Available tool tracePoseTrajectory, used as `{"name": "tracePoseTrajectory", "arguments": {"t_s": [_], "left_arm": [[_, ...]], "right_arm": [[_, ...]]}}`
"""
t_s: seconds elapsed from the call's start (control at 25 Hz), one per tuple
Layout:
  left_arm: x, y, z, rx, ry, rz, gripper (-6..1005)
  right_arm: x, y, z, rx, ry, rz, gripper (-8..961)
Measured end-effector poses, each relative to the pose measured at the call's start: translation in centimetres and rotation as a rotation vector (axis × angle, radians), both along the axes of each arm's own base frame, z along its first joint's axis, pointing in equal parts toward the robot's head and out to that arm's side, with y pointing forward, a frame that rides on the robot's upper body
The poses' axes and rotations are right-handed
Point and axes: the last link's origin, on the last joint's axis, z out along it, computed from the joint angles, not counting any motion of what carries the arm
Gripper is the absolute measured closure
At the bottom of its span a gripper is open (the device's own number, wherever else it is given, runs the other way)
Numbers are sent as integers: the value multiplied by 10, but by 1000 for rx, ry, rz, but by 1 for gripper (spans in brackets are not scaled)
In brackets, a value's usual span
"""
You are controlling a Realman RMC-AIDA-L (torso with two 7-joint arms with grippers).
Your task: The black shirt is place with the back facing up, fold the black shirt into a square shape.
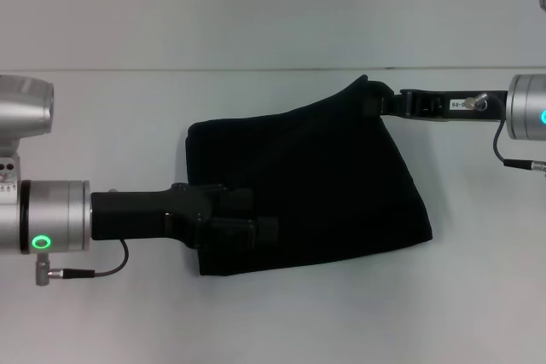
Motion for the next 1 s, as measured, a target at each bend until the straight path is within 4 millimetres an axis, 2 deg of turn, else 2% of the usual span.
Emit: {"name": "tracePoseTrajectory", "arguments": {"t_s": [0.56, 1.0], "left_arm": [[4, 5, 2, -9, -2, 13, 102], [6, 10, -3, 5, 10, 26, 103]], "right_arm": [[19, -4, 13, 15, -21, -35, 923], [48, -10, -13, 22, -88, -133, 923]]}}
